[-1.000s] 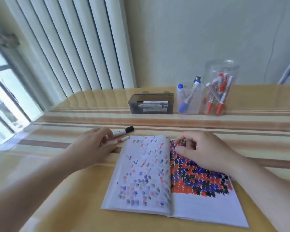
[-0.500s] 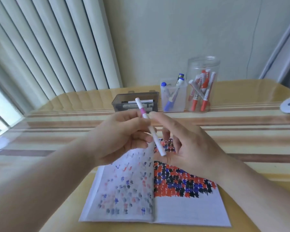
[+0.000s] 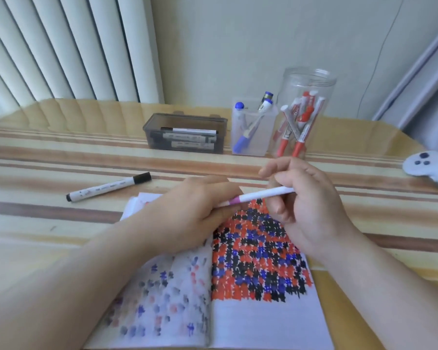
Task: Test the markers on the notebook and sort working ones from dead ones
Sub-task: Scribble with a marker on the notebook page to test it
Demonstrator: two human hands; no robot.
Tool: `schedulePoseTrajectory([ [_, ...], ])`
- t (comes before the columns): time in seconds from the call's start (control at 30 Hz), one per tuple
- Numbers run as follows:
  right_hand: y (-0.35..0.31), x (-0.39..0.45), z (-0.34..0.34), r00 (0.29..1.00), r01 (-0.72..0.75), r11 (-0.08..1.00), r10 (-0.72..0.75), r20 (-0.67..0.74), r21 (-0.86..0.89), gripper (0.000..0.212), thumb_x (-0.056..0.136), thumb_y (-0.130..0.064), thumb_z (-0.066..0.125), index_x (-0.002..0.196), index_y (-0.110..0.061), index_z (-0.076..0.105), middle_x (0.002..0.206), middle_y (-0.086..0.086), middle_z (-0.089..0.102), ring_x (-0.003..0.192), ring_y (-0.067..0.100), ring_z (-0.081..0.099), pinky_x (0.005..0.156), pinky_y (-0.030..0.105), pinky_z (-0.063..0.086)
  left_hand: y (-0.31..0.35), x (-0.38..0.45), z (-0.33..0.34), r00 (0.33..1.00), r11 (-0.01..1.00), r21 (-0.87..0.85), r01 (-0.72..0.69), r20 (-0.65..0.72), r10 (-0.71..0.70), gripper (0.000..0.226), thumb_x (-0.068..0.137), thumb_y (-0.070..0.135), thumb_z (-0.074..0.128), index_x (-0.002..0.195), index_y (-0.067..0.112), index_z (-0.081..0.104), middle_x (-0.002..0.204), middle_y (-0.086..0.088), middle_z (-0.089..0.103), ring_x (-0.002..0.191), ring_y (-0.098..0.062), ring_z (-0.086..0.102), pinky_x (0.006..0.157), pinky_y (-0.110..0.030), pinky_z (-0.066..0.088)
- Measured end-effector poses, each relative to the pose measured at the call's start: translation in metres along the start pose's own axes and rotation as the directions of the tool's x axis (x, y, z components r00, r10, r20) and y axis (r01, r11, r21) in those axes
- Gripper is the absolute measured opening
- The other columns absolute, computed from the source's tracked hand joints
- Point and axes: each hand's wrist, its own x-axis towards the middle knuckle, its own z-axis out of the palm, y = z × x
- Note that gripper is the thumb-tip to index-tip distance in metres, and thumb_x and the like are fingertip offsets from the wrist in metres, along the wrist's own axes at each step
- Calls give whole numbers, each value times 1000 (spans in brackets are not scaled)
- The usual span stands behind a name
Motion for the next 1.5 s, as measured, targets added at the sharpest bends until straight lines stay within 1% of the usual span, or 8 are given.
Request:
schedulePoseTrajectory([
  [0.23,2,-2,4,989,126,980,-136,-61,-152,31,80,-8,44,67,-19,69,48,6,42,44,19,41,46,23,32,18,-6,7,999,998,-49,-42,-10,41,17,109,32,42,109,24,57,79,10,53,73,-10,48,64,-24,34],
  [0.37,3,-7,12,991,100,993,-93,92,-67,20,89,-42,67,97,-23,68,55,2,42,46,15,36,44,24,27,17,-4,6,1000,993,-117,-22,-17,20,25,110,27,40,129,26,56,74,20,53,66,6,49,63,-13,35],
  [0.57,7,-14,19,973,194,945,-150,178,-264,36,103,-46,39,102,-27,70,58,-9,46,49,16,38,46,26,29,24,-4,8,995,964,-246,-99,-49,89,24,109,14,47,128,17,62,78,32,59,72,27,50,70,2,33],
  [0.77,7,-15,20,985,91,971,-54,166,-223,38,98,-41,38,99,-25,72,55,-4,47,48,16,44,47,25,32,27,-3,12,999,954,-298,-34,-4,34,25,110,27,46,132,29,59,95,18,74,80,14,62,77,-11,45],
  [0.93,-14,-5,0,998,67,998,-66,13,-14,31,96,-26,36,94,-19,67,50,4,37,45,17,29,45,24,21,25,-6,11,996,918,-387,89,17,-89,36,103,43,54,127,29,32,70,-11,58,61,-20,55,71,-47,51],
  [1.03,-48,-3,-25,995,66,994,-60,-82,84,13,84,-17,44,83,-19,57,50,4,34,44,11,24,48,25,12,25,-7,9,981,892,-411,189,110,-158,36,97,25,60,117,28,30,79,-21,55,68,-29,49,73,-54,48],
  [1.23,-40,-67,-53,992,-103,950,121,42,-295,11,71,-2,61,71,-13,62,62,21,42,51,20,37,47,27,23,25,-10,16,937,994,-104,22,349,16,33,98,29,55,118,52,66,86,26,51,95,4,51,90,-28,43],
  [1.5,2,-116,-40,1000,-22,831,15,-17,-556,18,71,-12,72,66,-16,55,61,16,52,51,13,44,48,24,36,25,-8,22,937,995,-91,-32,344,62,34,91,44,51,115,62,67,84,38,56,99,0,62,92,-32,52],
])
